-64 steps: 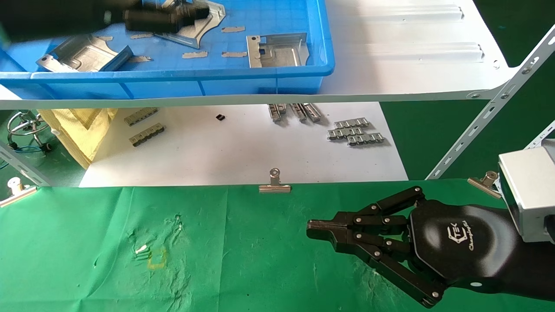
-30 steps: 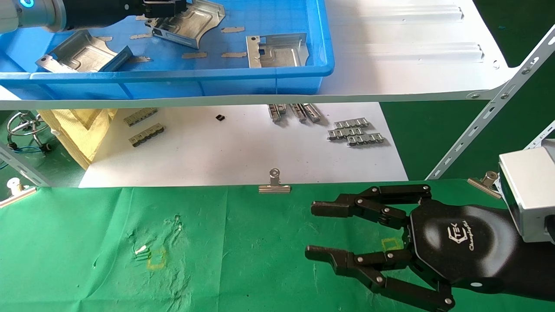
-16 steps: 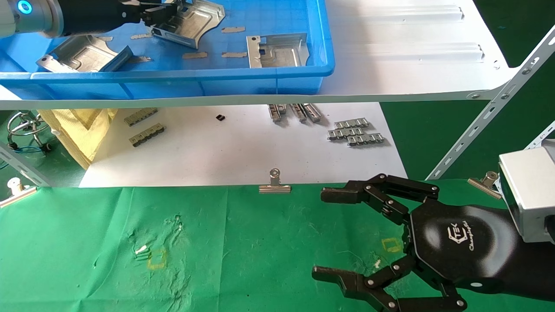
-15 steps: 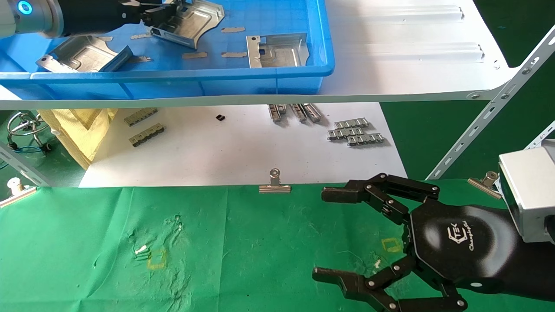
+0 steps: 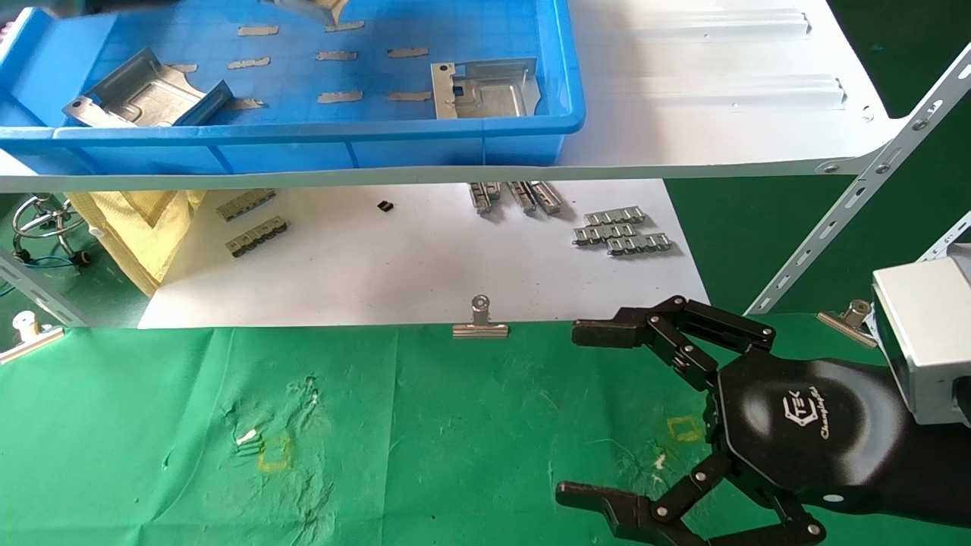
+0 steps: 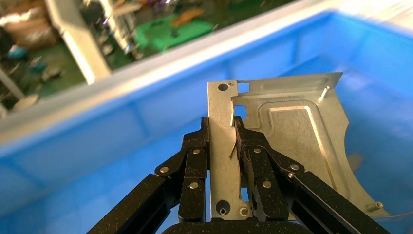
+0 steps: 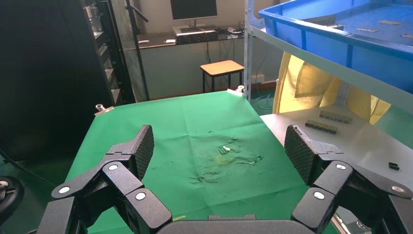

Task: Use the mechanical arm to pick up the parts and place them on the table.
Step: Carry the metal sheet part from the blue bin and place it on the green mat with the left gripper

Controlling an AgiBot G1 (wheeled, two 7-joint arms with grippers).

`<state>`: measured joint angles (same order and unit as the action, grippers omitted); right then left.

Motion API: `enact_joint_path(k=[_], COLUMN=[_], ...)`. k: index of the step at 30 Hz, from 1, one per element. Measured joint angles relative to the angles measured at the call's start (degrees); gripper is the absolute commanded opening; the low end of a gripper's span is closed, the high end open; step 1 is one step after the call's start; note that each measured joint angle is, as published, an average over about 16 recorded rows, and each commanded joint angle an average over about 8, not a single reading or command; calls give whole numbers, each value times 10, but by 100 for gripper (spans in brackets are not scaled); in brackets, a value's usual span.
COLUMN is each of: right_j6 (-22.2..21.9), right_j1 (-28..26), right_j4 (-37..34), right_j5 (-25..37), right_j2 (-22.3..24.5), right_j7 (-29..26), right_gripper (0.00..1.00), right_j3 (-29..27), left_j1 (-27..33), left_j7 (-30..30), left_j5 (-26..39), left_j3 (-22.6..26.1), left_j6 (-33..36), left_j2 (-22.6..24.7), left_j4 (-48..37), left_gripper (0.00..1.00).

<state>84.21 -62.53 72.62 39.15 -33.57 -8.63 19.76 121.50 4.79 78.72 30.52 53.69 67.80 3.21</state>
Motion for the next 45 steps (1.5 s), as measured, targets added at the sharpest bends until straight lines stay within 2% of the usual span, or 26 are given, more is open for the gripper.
enact_joint_path(k=[14, 20, 26, 34, 39, 45], right_j6=[0, 0, 0, 0, 0, 0], right_j1=[0, 0, 0, 0, 0, 0], right_j4=[0, 0, 0, 0, 0, 0], right_j5=[0, 0, 0, 0, 0, 0], right_j2=[0, 0, 0, 0, 0, 0], right_j7=[0, 0, 0, 0, 0, 0], right_gripper=[100, 100, 100, 100, 100, 100], right_j3=[0, 0, 0, 0, 0, 0], left_j1=[-15, -43, -96, -166, -189, -196], left_j7=[-140, -203, -253, -327, -382, -445], left_j5=[-68, -96, -143, -182, -169, -132], left_j3=[-37, -31, 5, 101, 167, 227], left_j6=[285, 361, 385, 381, 376, 371], left_j2=[-76, -113, -164, -233, -249, -234], left_j4=[46, 93, 185, 299, 306, 253], left_gripper=[0, 0, 0, 0, 0, 0])
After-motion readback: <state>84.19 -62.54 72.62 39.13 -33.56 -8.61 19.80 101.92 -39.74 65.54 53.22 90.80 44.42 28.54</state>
